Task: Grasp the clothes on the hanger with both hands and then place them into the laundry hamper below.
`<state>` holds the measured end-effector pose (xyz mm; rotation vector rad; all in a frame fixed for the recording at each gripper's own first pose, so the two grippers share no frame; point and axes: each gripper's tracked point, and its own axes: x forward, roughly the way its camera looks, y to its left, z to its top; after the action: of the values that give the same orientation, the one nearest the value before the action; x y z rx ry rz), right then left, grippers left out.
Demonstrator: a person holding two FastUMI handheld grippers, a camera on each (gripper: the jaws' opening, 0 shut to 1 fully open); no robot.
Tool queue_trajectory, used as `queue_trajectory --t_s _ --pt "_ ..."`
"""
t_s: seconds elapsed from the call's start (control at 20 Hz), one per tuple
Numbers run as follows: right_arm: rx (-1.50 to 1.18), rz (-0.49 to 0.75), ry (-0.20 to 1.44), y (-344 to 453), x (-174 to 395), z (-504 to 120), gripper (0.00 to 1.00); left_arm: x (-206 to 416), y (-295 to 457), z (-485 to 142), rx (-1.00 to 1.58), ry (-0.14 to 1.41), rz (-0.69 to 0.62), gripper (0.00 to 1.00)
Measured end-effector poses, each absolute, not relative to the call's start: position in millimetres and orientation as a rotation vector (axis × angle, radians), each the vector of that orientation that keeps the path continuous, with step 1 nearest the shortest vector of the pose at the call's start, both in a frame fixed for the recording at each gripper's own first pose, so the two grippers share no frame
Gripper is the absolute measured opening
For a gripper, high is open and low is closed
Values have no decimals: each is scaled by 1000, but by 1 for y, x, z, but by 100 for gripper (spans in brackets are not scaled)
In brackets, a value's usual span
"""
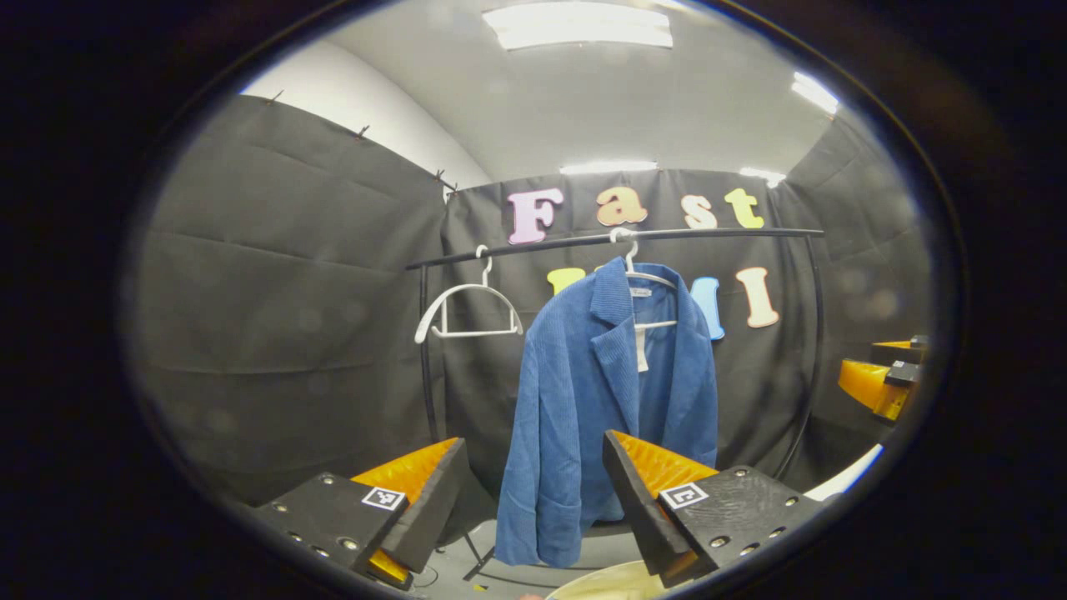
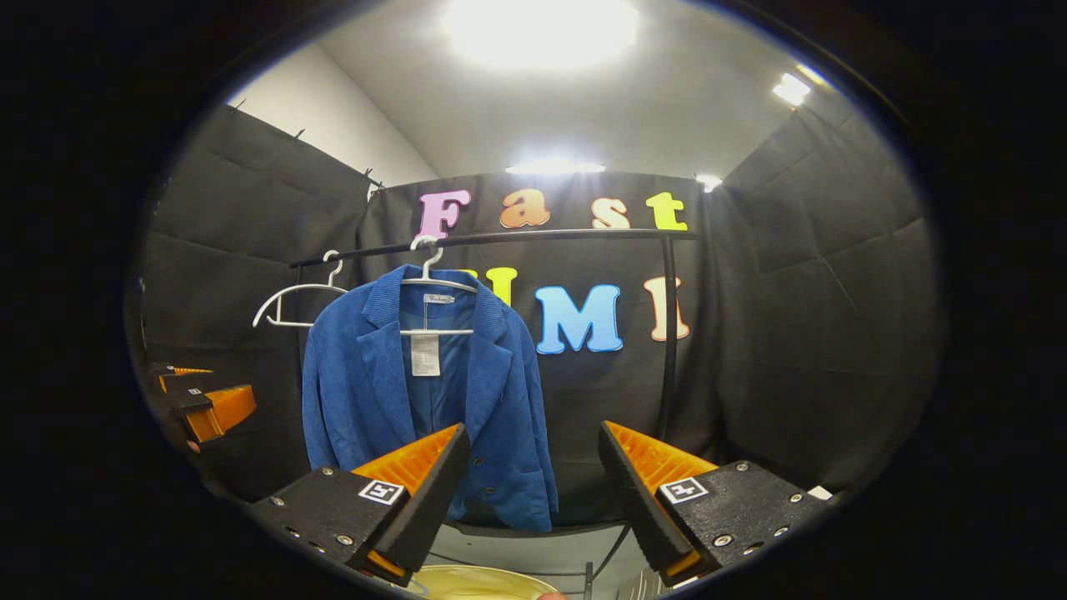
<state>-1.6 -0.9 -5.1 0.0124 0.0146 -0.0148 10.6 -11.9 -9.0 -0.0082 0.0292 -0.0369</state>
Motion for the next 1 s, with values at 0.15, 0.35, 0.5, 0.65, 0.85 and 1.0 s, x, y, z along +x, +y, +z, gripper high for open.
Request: queue_trajectory --t_s 0.15,0.35,0.5,0.65,0.85,1.0 --pt "20 -21 16 0 -2 -5 95 13 -14 -6 -4 21 -49 94" --pt "23 -43 -3 3 -3 2 95 18 -15 -4 -2 10 -76 94" --pt "24 -59 -18 9 -3 9 95 22 -14 -2 -24 10 -105 94" --pt "8 -62 -40 18 5 17 95 28 -17 7 -42 -10 -140 94" --pt "-4 -19 -58 27 32 27 95 46 -29 19 -43 -25 -139 94" --pt "3 20 -75 23 63 35 95 66 -43 24 -30 -35 -110 94"
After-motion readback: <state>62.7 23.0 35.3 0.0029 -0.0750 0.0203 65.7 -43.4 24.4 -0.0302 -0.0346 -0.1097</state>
